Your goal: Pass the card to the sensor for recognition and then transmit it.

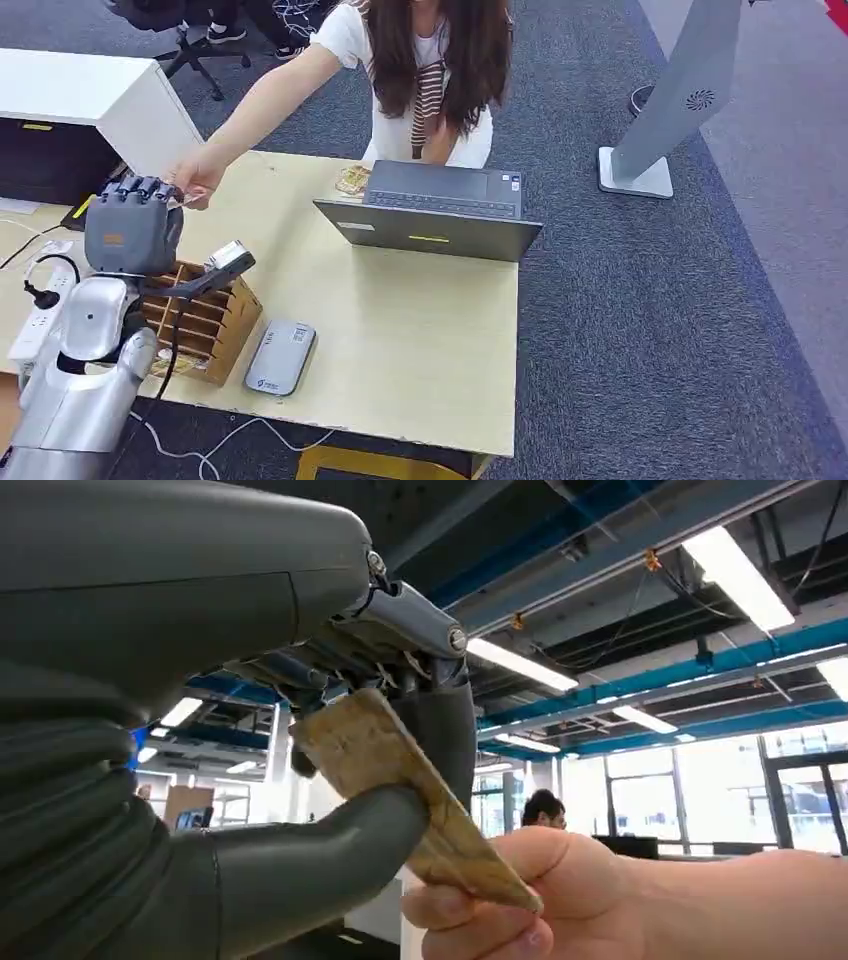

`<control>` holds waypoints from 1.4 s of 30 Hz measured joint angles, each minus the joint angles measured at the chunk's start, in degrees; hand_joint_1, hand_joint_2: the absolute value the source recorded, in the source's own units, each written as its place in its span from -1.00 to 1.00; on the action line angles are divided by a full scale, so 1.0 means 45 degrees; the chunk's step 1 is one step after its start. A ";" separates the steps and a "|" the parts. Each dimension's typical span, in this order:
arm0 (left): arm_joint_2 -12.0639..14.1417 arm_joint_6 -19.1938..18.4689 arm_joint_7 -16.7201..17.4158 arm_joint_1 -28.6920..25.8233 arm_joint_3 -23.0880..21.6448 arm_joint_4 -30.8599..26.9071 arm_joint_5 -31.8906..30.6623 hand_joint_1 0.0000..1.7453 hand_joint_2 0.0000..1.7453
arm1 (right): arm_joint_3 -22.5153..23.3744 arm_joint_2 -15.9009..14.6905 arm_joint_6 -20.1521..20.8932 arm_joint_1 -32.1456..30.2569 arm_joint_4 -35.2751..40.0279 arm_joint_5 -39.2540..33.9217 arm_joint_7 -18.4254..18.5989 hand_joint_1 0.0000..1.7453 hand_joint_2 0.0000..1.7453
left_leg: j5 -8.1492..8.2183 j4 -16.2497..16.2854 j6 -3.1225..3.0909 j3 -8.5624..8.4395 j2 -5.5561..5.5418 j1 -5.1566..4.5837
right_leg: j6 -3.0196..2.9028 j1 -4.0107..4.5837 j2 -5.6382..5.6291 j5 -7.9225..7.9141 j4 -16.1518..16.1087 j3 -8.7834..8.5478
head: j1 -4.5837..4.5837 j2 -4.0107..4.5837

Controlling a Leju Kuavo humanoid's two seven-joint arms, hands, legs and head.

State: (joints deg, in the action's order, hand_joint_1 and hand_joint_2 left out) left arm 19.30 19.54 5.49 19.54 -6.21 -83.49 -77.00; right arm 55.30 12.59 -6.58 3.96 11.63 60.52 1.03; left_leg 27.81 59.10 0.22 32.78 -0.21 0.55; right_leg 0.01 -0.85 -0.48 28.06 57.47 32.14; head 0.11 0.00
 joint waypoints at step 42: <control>-0.0840 0.1107 -0.0656 -0.3498 -0.1666 -0.2954 -0.0034 1.00 1.00 | -0.0097 0.0049 -0.0282 -0.0076 -0.0068 -0.0083 0.0024 -1.00 1.00 | 0.0022 0.0000 -0.0006 0.0009 0.0037 -0.0002 | 0.0002 -0.0001 -0.0025 0.0002 -0.0002 -0.0007 | 0.0000 0.0005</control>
State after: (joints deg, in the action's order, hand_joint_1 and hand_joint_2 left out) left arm 15.52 24.52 2.54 3.80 -13.71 -96.78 -77.16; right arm 54.86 12.81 -7.85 3.62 11.32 60.15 1.14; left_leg 27.90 59.09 0.19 32.82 -0.05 0.54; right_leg 0.02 -0.85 -0.60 28.07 57.47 32.11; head 0.11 0.02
